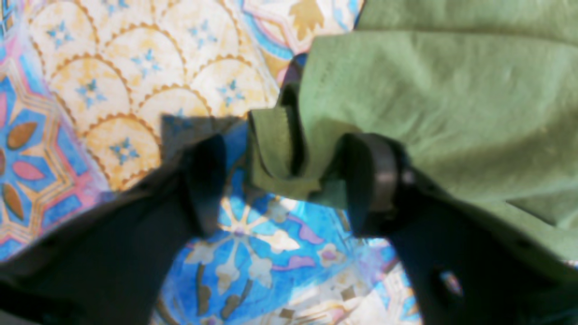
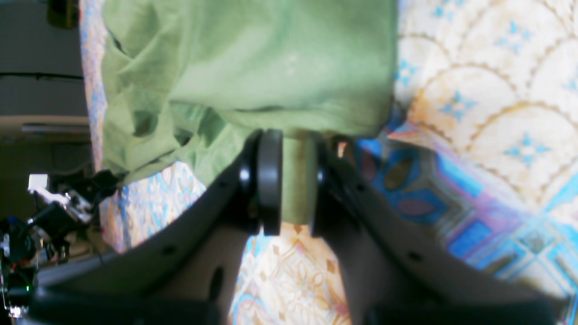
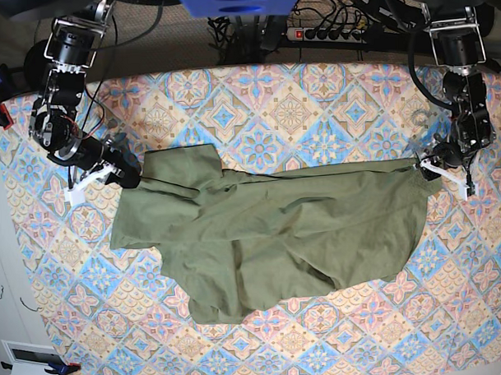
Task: Layout the t-shirt on the table in an organized manner, then fold the t-shirt properly
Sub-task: 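Hold the shirt edges with both grippers, keeping it taut, then move the left gripper with its shirt edge toward the shirt's hem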
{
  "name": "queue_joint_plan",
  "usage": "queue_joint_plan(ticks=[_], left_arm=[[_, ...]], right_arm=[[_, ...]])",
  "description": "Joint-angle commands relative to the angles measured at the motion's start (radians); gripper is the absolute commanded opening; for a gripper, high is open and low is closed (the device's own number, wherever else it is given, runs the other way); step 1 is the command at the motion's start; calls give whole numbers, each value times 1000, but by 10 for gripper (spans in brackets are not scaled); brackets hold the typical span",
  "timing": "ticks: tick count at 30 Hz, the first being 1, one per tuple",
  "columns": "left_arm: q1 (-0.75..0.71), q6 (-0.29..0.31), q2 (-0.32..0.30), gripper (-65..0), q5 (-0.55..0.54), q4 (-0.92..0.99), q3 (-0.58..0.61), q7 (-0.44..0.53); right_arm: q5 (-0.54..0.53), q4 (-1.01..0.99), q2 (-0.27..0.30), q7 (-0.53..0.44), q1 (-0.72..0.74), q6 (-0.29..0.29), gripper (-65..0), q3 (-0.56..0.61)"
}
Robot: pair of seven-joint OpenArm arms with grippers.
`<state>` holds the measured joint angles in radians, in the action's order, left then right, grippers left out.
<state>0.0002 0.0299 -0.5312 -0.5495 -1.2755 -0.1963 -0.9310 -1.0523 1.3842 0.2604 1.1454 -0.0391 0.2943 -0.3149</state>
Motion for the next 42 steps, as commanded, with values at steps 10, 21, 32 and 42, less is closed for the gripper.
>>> queue_joint_plan(ticks=[10, 21, 32, 42], left_arm=[[-85, 127, -48, -437, -91, -131, -13, -56], [-147, 133, -42, -513, -85, -203, -68, -50], [-121, 126, -40, -450, 7, -200, -68, 37], [-124, 127, 26, -266, 7, -203, -246, 30]], right_arm=[[-24, 21, 15, -12, 20, 9, -560, -5], [-24, 16, -2, -12, 20, 9, -560, -3], [-24, 17, -19, -12, 20, 9, -560, -3], [-24, 19, -19, -12, 20, 9, -560, -3]])
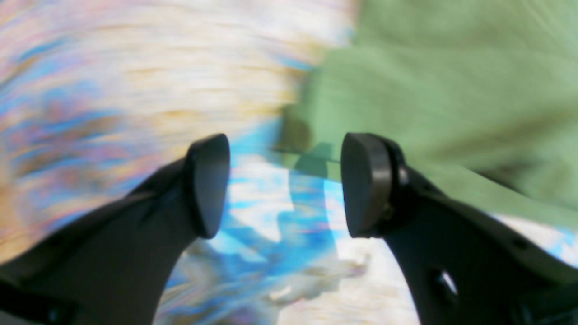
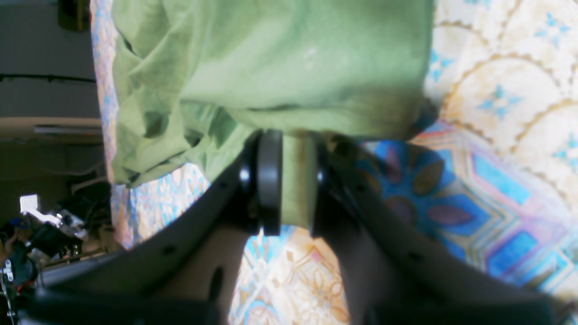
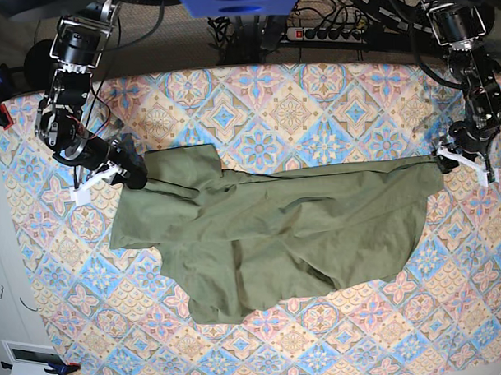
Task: Layout the t-shirt on the table in an organized manner, then fold the t-shirt properly
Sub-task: 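Move the left gripper with its shirt edge toward the shirt's hem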
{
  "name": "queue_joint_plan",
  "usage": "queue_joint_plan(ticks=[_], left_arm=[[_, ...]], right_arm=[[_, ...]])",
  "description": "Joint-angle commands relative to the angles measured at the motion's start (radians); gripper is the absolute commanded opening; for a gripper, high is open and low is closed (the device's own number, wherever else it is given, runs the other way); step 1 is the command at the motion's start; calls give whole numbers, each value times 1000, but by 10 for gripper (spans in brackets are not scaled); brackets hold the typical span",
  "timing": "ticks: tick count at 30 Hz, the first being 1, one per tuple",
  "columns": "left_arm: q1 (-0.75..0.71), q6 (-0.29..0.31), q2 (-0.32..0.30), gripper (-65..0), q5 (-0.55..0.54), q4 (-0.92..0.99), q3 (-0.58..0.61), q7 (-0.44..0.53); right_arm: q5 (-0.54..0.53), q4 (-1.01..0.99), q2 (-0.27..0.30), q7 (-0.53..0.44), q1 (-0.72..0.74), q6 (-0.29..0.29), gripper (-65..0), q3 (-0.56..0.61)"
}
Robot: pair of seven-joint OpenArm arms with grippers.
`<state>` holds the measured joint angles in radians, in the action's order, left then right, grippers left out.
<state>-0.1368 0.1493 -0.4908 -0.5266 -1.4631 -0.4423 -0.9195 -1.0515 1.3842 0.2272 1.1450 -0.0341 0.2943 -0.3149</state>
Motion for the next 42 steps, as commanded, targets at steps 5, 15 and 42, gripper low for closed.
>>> queue_joint_plan(ticks=[5, 15, 42], left_arm=[[21, 8, -15, -261, -14, -15, -3, 18], [121, 8, 14, -266, -8, 95, 76, 21], [253, 14, 86, -650, -438, -275, -74, -232]], right_arm=[[-25, 19, 13, -10, 15, 9, -560, -3], [-25, 19, 13, -10, 15, 9, -560, -3], [-25, 21, 13, -10, 15, 9, -557, -10]])
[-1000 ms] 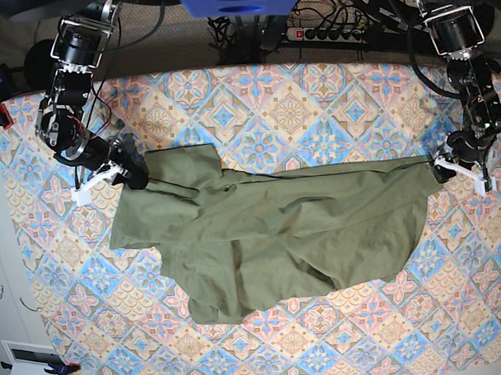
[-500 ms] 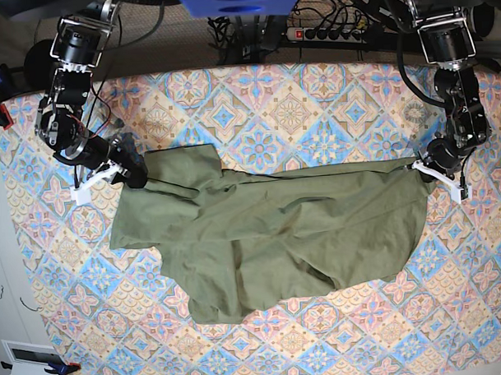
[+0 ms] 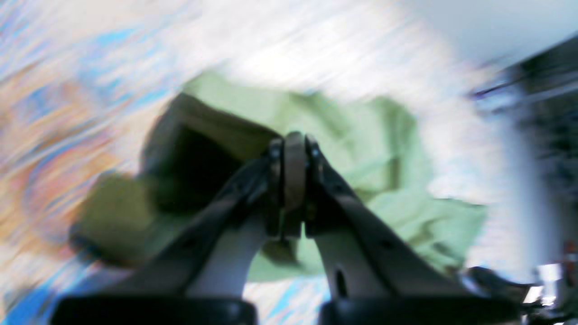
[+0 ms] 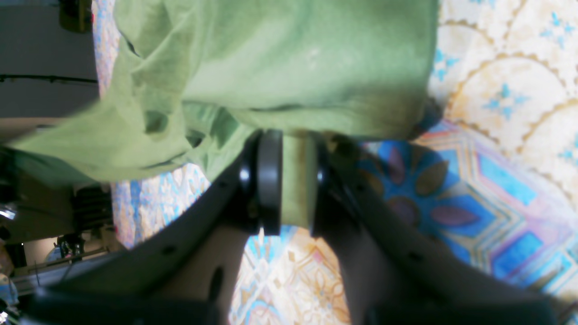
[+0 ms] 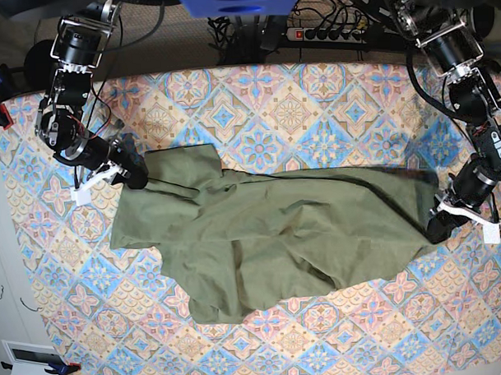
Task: Layout the t-shirt on the table in an organized manner, then fold the t-shirt properly
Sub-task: 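Move the left gripper with its shirt edge toward the shirt's hem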
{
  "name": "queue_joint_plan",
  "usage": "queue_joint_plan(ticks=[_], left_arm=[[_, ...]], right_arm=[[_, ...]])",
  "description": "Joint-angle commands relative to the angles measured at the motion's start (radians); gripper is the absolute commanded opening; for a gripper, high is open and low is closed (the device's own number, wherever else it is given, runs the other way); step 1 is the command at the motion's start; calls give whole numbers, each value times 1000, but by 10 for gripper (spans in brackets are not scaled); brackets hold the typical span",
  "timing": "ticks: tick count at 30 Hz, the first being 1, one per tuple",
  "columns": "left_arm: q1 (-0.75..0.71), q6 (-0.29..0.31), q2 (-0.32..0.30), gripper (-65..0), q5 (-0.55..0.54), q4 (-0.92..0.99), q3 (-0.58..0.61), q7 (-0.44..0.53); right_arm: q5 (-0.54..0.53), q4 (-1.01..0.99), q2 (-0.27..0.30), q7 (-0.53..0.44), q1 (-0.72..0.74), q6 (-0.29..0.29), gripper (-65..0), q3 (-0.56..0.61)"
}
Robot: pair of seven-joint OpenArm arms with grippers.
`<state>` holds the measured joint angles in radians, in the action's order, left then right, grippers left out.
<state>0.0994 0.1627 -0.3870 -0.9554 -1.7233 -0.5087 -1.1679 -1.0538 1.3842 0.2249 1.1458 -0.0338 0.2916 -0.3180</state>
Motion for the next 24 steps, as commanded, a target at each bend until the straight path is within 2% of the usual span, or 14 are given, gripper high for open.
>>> queue_joint_plan(ticks=[1, 4, 7, 10, 12, 14, 19, 21, 24], left_arm=[[39, 1, -8, -650, -6, -16, -8, 16], [89, 1, 3, -650, 54, 15, -5, 24], [153, 1, 33, -650, 117, 164, -6, 29], [201, 1, 38, -650, 187, 363, 9, 128], [213, 1, 35, -644, 230, 446, 60, 207], [224, -7, 27, -562, 275, 489, 120, 263], [267, -41, 23, -250, 364, 639, 213, 389], [279, -39, 23, -140, 369, 678, 215, 401], [271, -38, 21, -40, 365, 676, 216, 366]], right_arm=[[-23, 21, 15, -11, 15, 11, -556, -7], [-23, 21, 15, -11, 10, 11, -555, -2], [-23, 21, 15, -11, 8, 11, -555, -2], [-23, 33, 15, -11, 8, 11, -555, 0], [-23, 50, 15, -11, 7, 11, -555, 0], [-23, 56, 15, -11, 7, 11, -555, 1], [-23, 56, 15, -10, 7, 11, -555, 1], [-23, 56, 15, -10, 7, 11, -555, 1], [-23, 56, 15, 12, 7, 11, -555, 1]])
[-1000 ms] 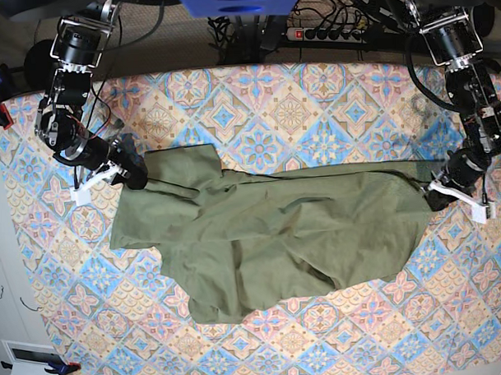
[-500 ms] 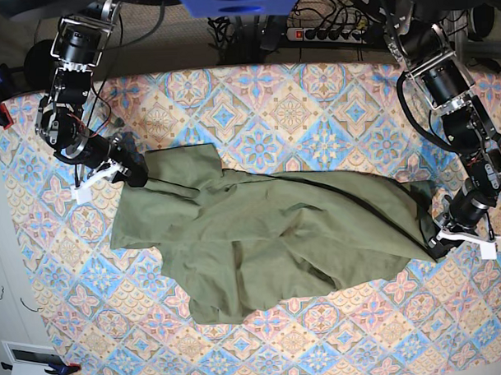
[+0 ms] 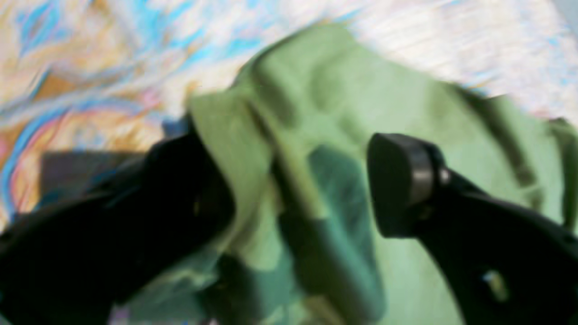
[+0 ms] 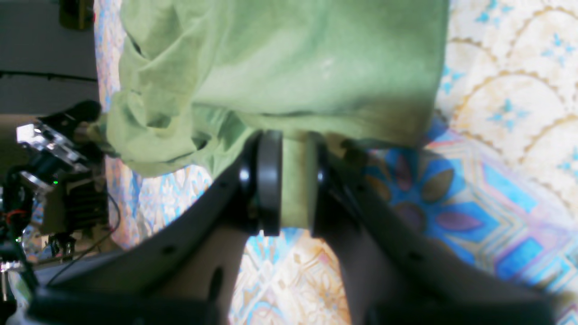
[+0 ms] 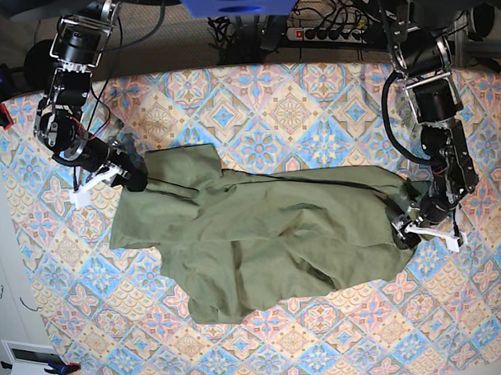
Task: Layout the t-shirt on the table in an organized manner, then fold the t-shirt properly
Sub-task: 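Move the left gripper with its shirt edge toward the shirt's hem, then pull the left gripper's edge outward to spread the shirt flat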
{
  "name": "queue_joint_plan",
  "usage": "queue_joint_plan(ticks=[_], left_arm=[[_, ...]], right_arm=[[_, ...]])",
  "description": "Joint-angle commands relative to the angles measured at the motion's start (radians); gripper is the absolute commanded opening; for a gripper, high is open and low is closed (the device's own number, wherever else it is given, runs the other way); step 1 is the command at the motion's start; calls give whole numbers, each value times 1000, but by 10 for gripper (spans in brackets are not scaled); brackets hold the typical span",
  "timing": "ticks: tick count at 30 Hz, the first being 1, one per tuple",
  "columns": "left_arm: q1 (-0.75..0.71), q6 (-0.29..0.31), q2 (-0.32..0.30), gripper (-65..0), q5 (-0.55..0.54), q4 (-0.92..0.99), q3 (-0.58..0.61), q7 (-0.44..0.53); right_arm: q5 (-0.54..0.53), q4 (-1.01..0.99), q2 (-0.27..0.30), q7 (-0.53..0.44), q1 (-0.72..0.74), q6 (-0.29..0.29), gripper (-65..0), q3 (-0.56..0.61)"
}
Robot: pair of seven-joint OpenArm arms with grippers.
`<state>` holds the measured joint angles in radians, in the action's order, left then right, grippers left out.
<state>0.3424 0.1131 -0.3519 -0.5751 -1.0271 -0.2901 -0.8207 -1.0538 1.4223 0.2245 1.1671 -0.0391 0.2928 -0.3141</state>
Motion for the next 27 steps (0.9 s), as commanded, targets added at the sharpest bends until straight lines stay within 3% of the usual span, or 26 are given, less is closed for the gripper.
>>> queue_joint_plan(ticks=[1, 9, 18, 21, 27], left_arm=[[17, 12, -22, -35, -16, -26, -2, -1], [-194, 12, -105, -58, -112, -316, -7, -62], [-213, 12, -89, -72, -121, -333, -2, -73], [-208, 12, -78, -120, -107, -333, -2, -78], [-194, 12, -83, -294, -87, -287, 19, -71]], right_arm=[[-23, 19, 16, -3, 12, 10, -555, -3], [-23, 19, 16, -3, 12, 10, -555, -3], [-23, 19, 16, -3, 12, 10, -555, -3], [-23, 19, 16, -3, 12, 10, -555, -3], [-23, 19, 16, -3, 12, 10, -555, -3]])
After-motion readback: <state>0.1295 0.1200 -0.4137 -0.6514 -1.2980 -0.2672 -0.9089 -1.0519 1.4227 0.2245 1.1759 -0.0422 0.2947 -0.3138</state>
